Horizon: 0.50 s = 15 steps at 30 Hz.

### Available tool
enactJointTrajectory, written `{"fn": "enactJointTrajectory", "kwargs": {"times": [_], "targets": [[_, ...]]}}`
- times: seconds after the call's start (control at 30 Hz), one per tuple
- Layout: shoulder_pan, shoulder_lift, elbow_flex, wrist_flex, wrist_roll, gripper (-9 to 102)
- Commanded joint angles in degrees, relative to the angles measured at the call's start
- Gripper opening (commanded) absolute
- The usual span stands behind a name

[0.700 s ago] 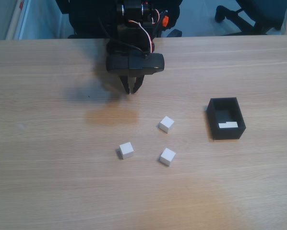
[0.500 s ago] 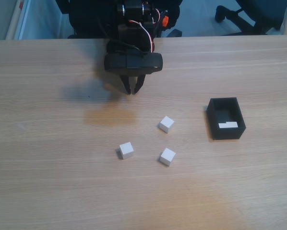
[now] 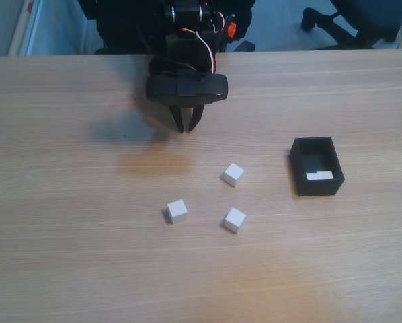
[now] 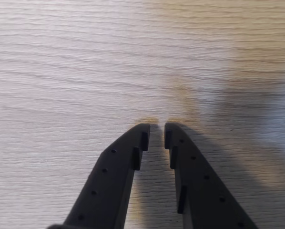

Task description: Pick blocks and place them in the box.

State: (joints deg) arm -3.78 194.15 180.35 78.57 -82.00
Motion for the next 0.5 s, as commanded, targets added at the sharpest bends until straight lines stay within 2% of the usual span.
{"fn": "enactJointTrajectory", "kwargs": {"times": [0.0, 0.47], "targets": [[-1.1, 1.3, 3.6, 2.5, 0.8, 0], [-3.5, -6.6, -2.4, -1.1, 7.2, 0]]}}
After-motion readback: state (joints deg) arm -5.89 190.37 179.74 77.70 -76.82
